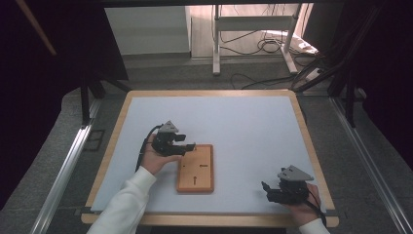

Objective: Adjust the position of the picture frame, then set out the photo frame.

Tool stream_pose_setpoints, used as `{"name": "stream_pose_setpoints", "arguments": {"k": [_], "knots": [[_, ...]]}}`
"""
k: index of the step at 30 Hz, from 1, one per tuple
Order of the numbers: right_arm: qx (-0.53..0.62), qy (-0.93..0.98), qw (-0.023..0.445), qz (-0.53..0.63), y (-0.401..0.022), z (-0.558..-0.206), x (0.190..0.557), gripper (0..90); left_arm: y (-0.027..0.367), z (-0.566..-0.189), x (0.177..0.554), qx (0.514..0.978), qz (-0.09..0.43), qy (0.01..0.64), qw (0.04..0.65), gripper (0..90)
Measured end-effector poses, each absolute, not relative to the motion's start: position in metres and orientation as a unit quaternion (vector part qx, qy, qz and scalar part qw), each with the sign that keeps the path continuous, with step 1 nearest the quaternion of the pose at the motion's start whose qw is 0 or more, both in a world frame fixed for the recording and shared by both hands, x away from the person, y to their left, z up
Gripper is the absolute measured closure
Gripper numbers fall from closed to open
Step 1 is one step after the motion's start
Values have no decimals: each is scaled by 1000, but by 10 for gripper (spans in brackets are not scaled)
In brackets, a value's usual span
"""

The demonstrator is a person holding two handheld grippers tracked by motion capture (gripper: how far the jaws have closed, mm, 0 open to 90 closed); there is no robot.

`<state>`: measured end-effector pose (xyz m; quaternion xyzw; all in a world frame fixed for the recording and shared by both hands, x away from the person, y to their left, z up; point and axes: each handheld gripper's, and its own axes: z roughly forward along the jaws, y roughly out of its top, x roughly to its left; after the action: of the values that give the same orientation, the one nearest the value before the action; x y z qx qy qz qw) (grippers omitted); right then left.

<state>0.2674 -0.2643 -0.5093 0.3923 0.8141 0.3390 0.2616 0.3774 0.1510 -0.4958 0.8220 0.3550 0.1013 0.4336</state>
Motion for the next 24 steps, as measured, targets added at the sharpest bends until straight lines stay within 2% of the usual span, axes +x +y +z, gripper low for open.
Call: {"name": "stream_pose_setpoints", "arguments": {"k": [9,24], "knots": [[376,812,270,356,-264,-506,264,155,149,-491,368,838,122,335,414,344],[356,816,269,368,-259,-506,262,155,145,-497,370,843,116,329,409,344]]}}
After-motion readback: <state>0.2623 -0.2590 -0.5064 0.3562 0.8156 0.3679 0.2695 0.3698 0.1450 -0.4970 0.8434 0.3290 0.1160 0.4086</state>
